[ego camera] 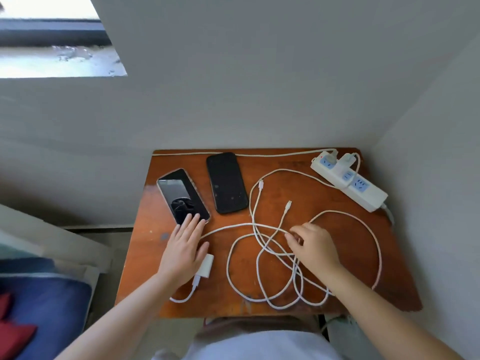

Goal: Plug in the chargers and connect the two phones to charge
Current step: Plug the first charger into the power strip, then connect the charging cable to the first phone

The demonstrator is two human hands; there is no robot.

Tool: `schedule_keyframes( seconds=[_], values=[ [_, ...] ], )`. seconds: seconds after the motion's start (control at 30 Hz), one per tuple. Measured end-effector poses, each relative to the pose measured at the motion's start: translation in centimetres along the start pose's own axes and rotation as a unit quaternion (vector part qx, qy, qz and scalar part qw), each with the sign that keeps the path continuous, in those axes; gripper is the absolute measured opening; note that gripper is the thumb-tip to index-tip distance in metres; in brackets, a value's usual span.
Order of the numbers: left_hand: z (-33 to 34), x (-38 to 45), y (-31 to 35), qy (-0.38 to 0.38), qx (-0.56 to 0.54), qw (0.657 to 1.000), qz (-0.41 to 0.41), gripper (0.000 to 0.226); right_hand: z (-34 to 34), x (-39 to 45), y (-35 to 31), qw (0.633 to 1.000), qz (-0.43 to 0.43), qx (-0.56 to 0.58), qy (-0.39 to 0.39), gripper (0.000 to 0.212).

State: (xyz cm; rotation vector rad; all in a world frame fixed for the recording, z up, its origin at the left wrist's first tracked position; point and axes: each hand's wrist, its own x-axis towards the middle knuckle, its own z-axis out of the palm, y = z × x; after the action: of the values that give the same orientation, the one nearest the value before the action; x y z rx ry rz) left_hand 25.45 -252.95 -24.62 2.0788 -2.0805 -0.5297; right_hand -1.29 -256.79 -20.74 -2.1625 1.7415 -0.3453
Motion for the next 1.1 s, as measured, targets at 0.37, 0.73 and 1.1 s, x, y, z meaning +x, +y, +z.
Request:
schedule_keyframes(
  seconds=[0.37, 0.73, 1.1],
  values=[
    [1.2, -0.7, -0.9, -0.005, -0.01, 1.0, 0.027, 0.05, 3.7, 1.3, -6.0, 0.974, 0.222, -0.032, -0.044, 0.026],
    [0.2, 0.3, -1.0, -0.058, 0.003, 0.995, 0.085, 0.048, 2.3, -2.1, -6.6, 0.988, 0.125, -0.008, -0.092, 0.034],
    [-2.8, 3.4, -0.9, 0.011, -0.151, 0.988, 0.031, 0.025, 4.0, -0.9, -8.1, 0.988, 0.084, 0.074, -0.105, 0.023]
  ],
)
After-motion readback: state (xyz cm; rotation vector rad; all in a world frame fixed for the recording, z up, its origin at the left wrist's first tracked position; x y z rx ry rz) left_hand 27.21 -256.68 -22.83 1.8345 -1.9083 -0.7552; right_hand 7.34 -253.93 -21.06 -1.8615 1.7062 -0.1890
